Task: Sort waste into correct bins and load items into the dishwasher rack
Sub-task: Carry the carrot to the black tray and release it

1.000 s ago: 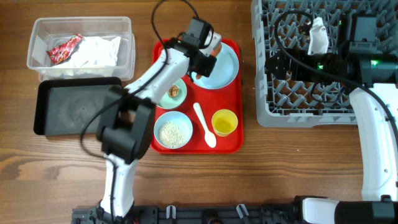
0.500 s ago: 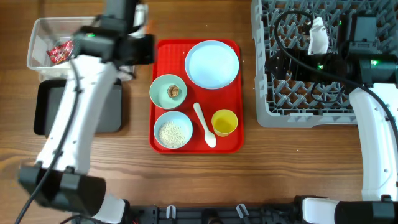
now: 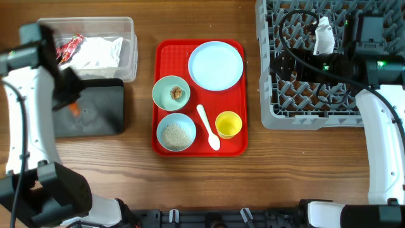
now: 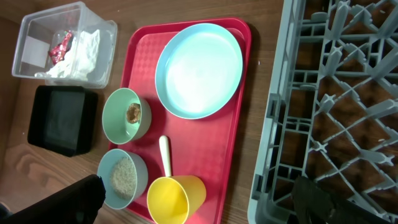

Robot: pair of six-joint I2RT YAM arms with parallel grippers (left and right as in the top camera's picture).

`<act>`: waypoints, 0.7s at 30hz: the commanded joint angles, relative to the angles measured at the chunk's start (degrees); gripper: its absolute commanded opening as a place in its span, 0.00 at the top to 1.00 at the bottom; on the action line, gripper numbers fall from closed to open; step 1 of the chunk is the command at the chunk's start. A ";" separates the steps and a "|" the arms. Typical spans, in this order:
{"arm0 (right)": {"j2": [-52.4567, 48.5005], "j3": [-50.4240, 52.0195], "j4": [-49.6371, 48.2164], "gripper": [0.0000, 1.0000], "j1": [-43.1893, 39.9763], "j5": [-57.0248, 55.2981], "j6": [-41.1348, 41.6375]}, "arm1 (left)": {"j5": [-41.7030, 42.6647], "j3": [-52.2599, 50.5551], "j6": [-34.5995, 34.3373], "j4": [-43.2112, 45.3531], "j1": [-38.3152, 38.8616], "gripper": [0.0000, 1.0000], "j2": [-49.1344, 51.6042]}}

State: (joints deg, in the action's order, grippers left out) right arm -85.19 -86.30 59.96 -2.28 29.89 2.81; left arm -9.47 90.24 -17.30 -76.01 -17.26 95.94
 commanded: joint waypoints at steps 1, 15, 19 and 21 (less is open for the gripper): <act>-0.22 -0.98 -0.37 0.00 0.02 -0.59 0.20 | -0.13 -7.80 -6.21 4.37 -6.69 0.96 -0.57; -0.22 -0.98 0.11 0.00 0.02 -0.57 0.42 | 7.52 -33.97 -16.37 40.33 -11.47 0.84 -0.52; -0.22 -0.98 0.55 0.00 0.02 -0.55 0.39 | 7.56 -34.07 -17.09 41.42 -11.37 0.47 -0.48; -0.22 -0.98 0.59 0.00 0.02 -0.55 0.44 | 7.56 -34.07 -17.07 41.55 -11.37 0.27 -0.48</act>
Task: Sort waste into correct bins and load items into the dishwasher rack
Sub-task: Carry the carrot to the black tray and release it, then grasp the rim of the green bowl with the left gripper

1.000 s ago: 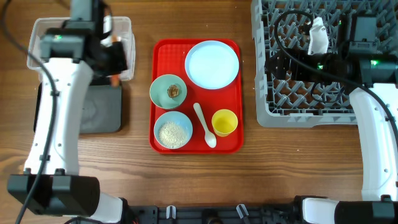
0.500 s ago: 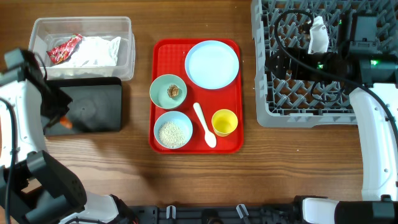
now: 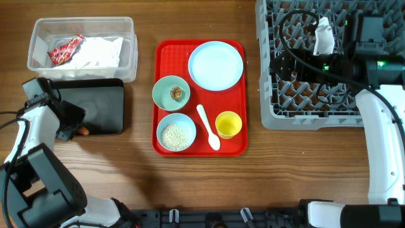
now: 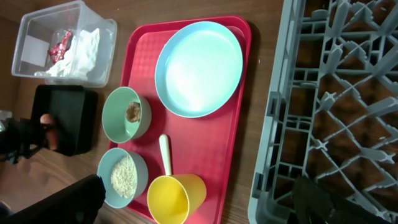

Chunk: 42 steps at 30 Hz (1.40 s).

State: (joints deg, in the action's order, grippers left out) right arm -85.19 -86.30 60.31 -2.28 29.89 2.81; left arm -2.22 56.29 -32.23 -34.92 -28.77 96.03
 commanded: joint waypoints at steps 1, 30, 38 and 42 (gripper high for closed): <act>-0.22 -0.98 0.24 0.01 0.02 -0.55 0.42 | 0.31 -0.11 -2.12 0.48 0.15 0.21 -0.57; -0.22 -0.98 0.26 0.00 0.02 -0.59 1.27 | 10.14 9.51 23.04 13.64 45.09 0.00 -3.02; -0.22 -0.96 0.42 0.00 0.02 -0.59 1.27 | 4.66 9.51 23.19 18.51 52.89 0.02 8.02; -0.22 -0.96 0.42 0.00 0.02 -0.59 1.27 | 4.20 9.51 25.03 18.93 54.80 0.05 11.41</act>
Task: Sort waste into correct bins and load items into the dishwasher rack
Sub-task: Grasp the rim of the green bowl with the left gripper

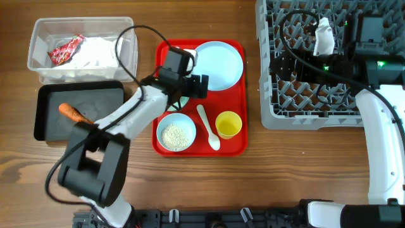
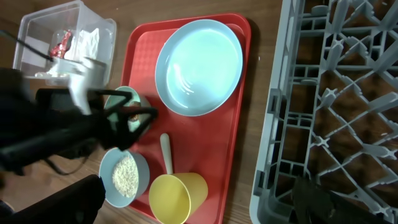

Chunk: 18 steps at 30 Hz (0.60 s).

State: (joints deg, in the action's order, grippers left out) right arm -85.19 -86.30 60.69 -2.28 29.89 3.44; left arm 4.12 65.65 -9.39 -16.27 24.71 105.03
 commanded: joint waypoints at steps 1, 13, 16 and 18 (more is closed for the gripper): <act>-0.22 -0.96 0.04 0.00 0.02 -0.59 0.61 | -2.12 0.15 2.19 0.22 1.62 0.07 2.97; -0.22 -0.96 0.02 0.00 0.02 -0.61 0.63 | -2.27 0.04 2.12 -3.72 2.25 0.96 4.26; -0.22 -0.96 0.02 0.00 0.02 -0.61 0.61 | -2.27 0.13 1.40 -3.76 2.25 0.96 3.87; -0.22 -0.96 0.04 0.00 0.02 -0.61 0.61 | -2.05 1.01 0.59 -4.94 2.16 0.96 2.80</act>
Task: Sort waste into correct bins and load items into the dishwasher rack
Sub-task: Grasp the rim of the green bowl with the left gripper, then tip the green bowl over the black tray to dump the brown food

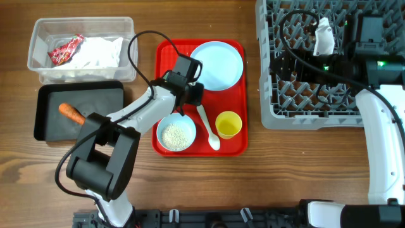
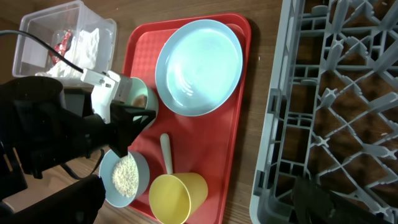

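Note:
My left gripper [image 1: 193, 95] is down over the green bowl [image 2: 139, 94] on the red tray [image 1: 237, 144]. It hides most of the bowl, and its fingers look spread at the rim on the plate's side. A brown scrap shows in the bowl. On the tray also sit a blue bowl of rice [image 1: 176, 134], a white spoon [image 1: 207, 126], a yellow cup [image 1: 228, 124] and a light blue plate [image 1: 216, 65]. My right gripper [image 1: 286, 66] hangs open over the grey dishwasher rack [image 1: 316, 117], holding nothing.
At the back left stands a clear bin [image 1: 82, 47] holding a red wrapper and white napkin. In front of it a black bin [image 1: 95, 101] holds an orange carrot piece [image 1: 71, 113]. A cable loops from the left arm over the tray's left edge.
My left gripper has shifted a little toward the front of the table and sits lower over the green bowl. The right arm and the tray's items have not moved.
My left gripper was over the black bin with an orange piece at it. Then it was at the bin's front left edge, still with the piece. Later the carrot lay in the black bin and the gripper was at the green bowl, where it stays.

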Robot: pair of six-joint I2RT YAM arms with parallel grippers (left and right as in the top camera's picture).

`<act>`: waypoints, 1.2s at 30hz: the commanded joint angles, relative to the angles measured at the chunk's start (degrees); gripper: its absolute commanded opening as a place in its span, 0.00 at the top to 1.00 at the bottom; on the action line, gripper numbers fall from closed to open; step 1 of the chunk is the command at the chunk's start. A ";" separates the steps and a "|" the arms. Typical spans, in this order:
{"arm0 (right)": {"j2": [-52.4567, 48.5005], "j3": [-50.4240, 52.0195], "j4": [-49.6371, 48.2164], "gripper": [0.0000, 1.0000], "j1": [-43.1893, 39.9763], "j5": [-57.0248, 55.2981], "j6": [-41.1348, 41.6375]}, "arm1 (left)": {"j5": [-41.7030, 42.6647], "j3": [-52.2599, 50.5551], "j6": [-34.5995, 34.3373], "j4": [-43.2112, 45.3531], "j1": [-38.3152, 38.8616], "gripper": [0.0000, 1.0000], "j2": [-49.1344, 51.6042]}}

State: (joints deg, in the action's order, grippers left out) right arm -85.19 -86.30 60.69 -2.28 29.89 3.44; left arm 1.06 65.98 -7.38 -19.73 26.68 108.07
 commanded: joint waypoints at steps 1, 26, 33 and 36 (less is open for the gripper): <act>-0.22 -0.96 0.04 0.00 0.02 -0.63 0.61 | 1.01 1.22 -2.05 -2.27 0.15 0.96 -0.85; -0.22 -0.96 0.24 0.00 0.02 -1.88 0.63 | 28.22 5.73 3.08 -38.01 -36.35 0.96 -23.26; -0.22 -0.96 0.52 0.00 0.02 -1.86 0.66 | 46.51 0.92 11.85 -35.80 -52.39 0.96 -21.53; -0.22 -0.96 0.52 0.00 0.02 -1.88 0.63 | 56.54 -0.72 14.08 -35.19 -57.79 0.96 -18.84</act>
State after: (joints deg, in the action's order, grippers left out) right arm -85.19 -86.30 61.28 -2.28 28.40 3.44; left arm 40.23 67.53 0.21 -55.55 -25.61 86.26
